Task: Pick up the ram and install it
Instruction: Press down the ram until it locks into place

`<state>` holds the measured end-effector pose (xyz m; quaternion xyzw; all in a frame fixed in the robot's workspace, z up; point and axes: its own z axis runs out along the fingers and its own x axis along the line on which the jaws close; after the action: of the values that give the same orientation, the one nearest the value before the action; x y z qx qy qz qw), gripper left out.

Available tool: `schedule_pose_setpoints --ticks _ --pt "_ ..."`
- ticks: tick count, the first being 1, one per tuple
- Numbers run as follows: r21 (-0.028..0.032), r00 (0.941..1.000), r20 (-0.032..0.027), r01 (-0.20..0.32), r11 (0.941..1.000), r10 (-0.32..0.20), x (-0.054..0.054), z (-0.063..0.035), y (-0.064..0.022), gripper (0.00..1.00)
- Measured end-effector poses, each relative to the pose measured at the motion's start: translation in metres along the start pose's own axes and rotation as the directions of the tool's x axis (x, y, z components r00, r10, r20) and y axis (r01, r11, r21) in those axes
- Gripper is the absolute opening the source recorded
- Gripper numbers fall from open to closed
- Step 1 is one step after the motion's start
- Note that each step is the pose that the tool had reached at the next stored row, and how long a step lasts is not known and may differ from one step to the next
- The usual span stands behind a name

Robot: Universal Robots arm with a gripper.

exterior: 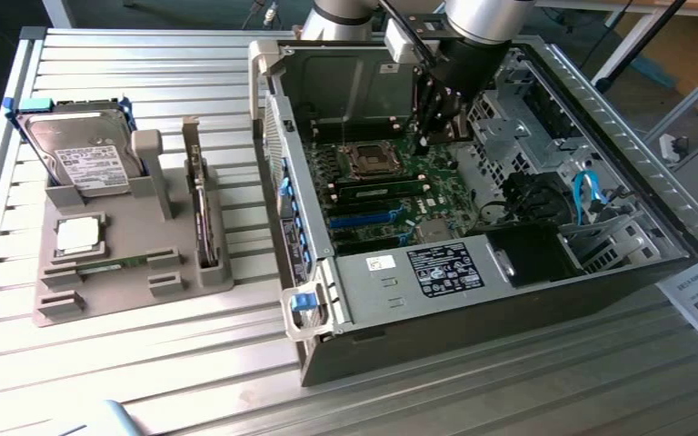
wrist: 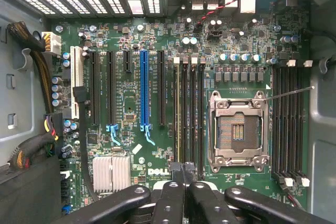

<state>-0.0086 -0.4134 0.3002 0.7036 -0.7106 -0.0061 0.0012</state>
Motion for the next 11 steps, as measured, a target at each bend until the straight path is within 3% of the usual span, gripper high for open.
schedule_pose_setpoints --ticks 6,11 --pt "0.0000 1.0000 -0.0001 0.000 1.0000 0.000 0.000 0.0000 -0.0017 0.10" --pt "-0.0009 1.0000 -0.0001 0.000 1.0000 0.000 0.000 -0.0003 -0.0310 0.10"
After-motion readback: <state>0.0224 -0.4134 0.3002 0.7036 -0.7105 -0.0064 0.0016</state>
